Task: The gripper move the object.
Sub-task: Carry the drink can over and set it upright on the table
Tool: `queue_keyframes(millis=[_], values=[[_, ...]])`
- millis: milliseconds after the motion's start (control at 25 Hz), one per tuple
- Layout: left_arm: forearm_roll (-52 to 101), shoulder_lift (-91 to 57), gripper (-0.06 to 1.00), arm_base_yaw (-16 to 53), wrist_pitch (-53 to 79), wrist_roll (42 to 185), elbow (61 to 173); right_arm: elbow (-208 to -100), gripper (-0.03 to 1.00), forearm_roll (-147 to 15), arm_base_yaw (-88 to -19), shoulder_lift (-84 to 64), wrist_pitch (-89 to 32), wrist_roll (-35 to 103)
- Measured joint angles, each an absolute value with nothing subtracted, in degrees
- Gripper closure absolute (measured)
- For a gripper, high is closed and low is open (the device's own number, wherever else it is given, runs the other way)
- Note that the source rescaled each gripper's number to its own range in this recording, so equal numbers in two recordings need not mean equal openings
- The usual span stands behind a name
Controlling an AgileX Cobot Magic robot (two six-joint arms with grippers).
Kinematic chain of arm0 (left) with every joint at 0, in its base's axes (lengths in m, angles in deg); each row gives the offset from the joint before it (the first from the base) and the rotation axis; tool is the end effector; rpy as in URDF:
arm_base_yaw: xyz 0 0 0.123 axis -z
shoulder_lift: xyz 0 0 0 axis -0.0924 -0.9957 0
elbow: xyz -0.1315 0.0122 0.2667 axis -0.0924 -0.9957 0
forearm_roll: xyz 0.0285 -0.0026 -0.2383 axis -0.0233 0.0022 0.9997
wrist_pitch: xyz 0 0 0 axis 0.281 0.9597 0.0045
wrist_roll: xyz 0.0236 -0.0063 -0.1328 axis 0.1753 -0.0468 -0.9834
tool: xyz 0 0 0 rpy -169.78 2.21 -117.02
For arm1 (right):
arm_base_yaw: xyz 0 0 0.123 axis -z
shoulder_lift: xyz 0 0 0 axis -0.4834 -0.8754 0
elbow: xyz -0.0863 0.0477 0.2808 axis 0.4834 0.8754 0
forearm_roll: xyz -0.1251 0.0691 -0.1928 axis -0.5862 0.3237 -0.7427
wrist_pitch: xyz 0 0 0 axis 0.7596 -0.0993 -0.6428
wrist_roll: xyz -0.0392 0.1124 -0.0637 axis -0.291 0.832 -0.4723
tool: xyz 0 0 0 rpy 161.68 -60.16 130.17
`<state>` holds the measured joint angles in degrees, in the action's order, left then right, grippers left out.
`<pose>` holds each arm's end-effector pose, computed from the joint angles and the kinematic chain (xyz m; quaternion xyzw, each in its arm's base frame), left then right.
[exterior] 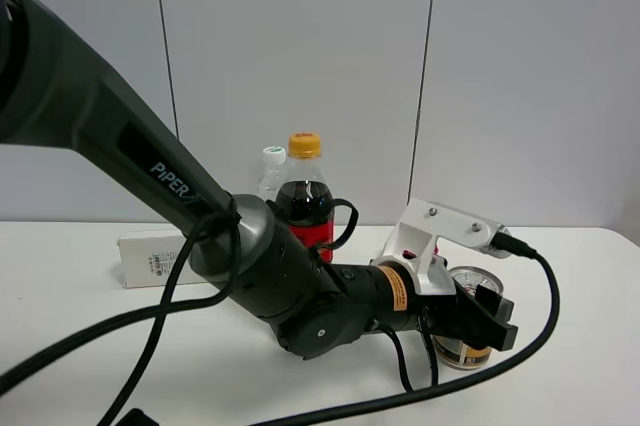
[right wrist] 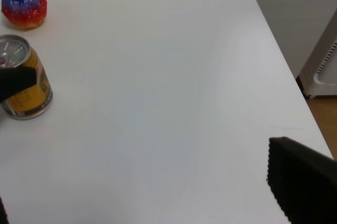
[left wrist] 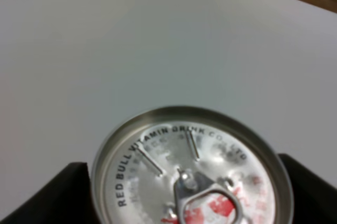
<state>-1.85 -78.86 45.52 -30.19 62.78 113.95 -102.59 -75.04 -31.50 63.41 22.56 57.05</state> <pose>0.3174 -0.4195 0.0910 0.3395 0.7159 -0.3399 0.5067 0.0111 -0.0021 0.2530 -0.0188 0.8494 0.0004 0.5275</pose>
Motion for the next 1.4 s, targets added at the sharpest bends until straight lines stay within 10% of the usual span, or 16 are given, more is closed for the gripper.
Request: queue_keyframes(millis=[880,1400], values=[[-9.64,-58.32,0.92,50.62,-21.33,57.57,113.95,-102.59,-0.03,-75.04,-31.5,63.41,22.56,57.05],[-9.68,-41.48,0.92,41.53,-8.12,63.61,113.88,-102.59,-0.03,-75.04,-31.5,63.41,22.56,57.05]])
